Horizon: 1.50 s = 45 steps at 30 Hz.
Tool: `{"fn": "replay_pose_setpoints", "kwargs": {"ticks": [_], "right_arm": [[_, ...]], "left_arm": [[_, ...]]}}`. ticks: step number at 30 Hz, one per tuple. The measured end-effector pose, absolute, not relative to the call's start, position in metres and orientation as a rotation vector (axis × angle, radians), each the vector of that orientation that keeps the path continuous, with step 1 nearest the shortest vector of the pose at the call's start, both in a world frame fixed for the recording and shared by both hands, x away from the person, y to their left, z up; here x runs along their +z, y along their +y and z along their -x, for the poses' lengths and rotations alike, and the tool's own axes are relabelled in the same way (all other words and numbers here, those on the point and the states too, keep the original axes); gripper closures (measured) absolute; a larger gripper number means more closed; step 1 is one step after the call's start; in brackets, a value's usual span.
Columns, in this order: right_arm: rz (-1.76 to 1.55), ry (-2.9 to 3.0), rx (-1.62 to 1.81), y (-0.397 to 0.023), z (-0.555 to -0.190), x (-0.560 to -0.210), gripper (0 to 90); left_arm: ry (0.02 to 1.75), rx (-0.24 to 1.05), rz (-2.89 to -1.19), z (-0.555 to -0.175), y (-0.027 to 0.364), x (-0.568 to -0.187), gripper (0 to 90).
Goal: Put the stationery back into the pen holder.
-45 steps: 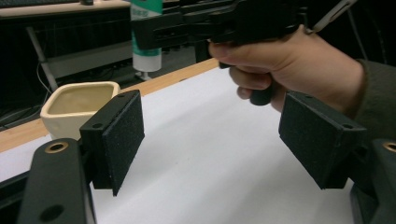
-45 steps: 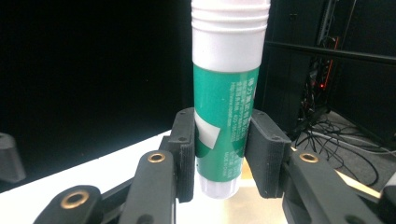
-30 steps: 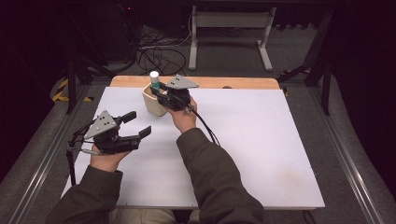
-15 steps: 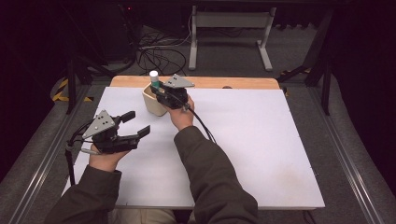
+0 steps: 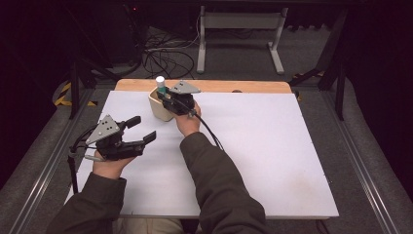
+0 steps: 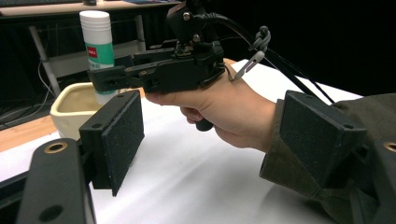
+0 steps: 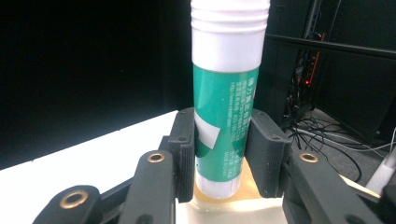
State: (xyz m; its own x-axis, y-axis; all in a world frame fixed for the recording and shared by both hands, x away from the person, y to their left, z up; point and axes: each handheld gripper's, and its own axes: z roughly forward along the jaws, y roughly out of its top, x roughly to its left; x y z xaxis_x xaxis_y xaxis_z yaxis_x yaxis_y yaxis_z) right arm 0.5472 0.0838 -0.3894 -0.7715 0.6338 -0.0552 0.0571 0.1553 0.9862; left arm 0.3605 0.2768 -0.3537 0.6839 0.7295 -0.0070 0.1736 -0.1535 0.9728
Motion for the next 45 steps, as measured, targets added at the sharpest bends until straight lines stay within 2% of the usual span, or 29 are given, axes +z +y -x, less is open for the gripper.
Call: {"fn": "replay_pose_setpoints", "kwargs": {"ticks": [45], "right_arm": [[-0.694,2.044,1.602,0.086,-0.551,-0.399,64.7]], "left_arm": [[0.735,0.549,-1.705,-0.364,0.274,-0.358,22.5]]}}
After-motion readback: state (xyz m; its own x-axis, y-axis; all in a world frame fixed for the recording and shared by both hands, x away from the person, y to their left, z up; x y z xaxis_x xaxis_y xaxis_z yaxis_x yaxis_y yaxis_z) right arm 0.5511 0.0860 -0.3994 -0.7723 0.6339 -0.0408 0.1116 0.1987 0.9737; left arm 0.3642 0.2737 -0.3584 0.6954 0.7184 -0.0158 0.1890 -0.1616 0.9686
